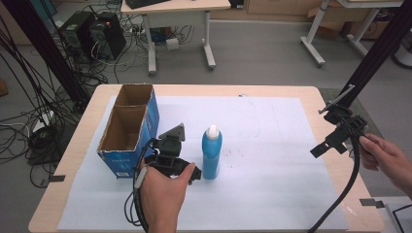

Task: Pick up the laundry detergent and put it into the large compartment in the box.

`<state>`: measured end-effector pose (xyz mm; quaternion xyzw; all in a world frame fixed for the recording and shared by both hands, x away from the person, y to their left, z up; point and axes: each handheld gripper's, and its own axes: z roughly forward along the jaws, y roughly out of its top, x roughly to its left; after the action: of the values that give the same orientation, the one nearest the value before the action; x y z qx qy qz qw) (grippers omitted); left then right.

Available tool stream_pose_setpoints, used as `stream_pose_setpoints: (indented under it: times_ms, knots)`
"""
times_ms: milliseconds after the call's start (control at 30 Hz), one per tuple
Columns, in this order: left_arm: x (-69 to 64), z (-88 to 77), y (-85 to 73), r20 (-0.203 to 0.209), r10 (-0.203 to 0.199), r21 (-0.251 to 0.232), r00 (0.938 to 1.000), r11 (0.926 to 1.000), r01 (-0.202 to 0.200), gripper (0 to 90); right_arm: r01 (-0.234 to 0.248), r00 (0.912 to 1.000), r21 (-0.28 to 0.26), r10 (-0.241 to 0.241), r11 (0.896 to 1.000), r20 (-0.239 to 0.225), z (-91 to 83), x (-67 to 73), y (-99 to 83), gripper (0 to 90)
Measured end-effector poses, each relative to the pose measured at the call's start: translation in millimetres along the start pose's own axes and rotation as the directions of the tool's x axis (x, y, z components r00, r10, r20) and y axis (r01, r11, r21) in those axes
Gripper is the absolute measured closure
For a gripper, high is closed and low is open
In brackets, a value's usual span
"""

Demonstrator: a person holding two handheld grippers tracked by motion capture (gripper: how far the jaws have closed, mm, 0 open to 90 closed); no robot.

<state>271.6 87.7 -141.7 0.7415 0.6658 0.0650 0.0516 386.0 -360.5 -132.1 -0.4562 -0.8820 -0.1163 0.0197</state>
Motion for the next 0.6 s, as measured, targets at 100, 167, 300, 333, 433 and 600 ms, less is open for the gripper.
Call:
stream_pose_setpoints:
  times_ms: [100,167,300,333,433,600]
  knots:
    - [0.1,-0.8,0.2,-0.001,-0.002,0.001,1.0,1.0,0.002,6.6,-0.002,1.0,0.0,0.002,1.0,-0.002,0.3,-0.6,0.0,3.5]
    - [-0.2,-2.7,0.5,-0.001,0.001,-0.001,1.0,1.0,-0.001,6.6,-0.003,1.0,0.0,0.003,1.0,-0.002,0.3,-0.8,0.0,3.5]
    - [-1.6,-6.8,2.3,0.0,0.004,-0.006,1.0,1.0,-0.004,6.6,-0.004,1.0,0.001,0.004,1.0,-0.001,0.7,-1.0,0.6,3.5]
    - [-1.6,-6.8,2.3,0.0,0.004,-0.006,1.0,1.0,-0.004,6.6,-0.003,1.0,0.001,0.003,1.0,0.0,0.5,-0.8,0.7,3.5]
    - [-4.5,-14.4,5.3,0.002,0.009,-0.014,1.0,0.9999,-0.009,6.6,0.0,1.0,0.001,0.0,1.0,0.002,0.4,-0.5,0.7,3.5]
    - [-9.8,-27.1,11.1,-0.001,0.023,-0.029,0.9997,0.9993,-0.023,6.5,0.0,1.0,0.002,0.0,1.0,0.002,0.4,-0.8,1.1,3.5]
